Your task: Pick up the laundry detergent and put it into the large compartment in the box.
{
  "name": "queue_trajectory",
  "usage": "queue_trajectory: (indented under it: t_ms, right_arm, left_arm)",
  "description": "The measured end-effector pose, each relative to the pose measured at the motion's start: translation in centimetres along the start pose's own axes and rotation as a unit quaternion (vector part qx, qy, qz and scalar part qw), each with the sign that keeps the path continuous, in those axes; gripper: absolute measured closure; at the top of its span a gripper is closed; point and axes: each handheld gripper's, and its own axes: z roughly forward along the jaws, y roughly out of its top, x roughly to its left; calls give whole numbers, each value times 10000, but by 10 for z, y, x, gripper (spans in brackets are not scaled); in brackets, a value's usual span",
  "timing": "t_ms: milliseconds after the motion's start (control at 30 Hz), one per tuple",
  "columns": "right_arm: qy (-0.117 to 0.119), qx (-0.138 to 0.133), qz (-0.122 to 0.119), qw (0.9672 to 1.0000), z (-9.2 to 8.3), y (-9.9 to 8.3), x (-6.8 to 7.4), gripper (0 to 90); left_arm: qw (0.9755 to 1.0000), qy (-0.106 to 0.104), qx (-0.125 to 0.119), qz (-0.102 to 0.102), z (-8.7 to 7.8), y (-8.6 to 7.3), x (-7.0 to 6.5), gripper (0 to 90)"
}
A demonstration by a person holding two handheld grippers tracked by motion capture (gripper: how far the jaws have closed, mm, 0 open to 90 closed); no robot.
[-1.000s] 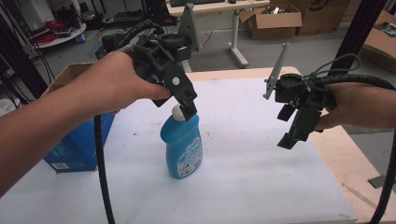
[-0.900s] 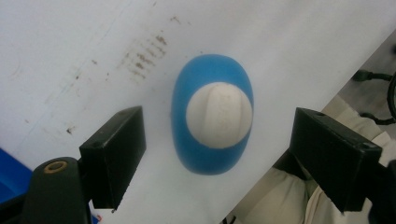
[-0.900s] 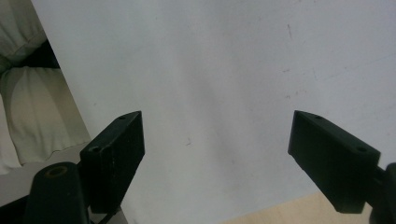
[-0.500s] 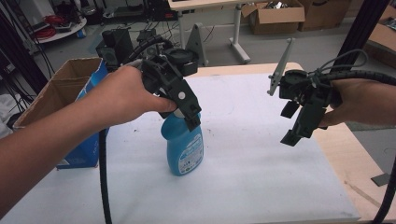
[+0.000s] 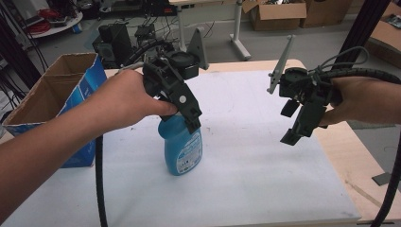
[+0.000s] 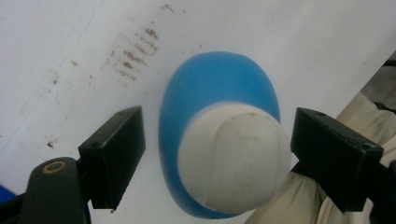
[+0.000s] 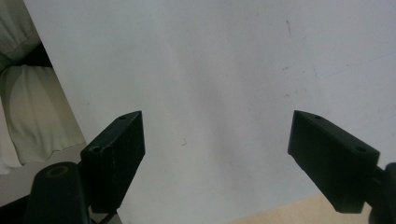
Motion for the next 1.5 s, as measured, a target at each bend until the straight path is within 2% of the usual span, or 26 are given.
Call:
queue_trajectory:
  t_ms: [267,400,600,1500]
  right_arm:
    - [4,-2,15,10000,1,0,0,187]
    - [6,-16,24,10000,1,-1,0,187]
    - [11,-22,6,10000,2,-1,-1,188]
    - [4,-16,0,10000,2,-2,-2,188]
  left_arm:
    - [10000,19,29,0,5,0,-1,187]
    - [9999,32,135,-15,12,-1,1,189]
    - [9999,14,146,-48,18,-1,1,199]
    - [9998,60,175,-10,21,2,-3,313]
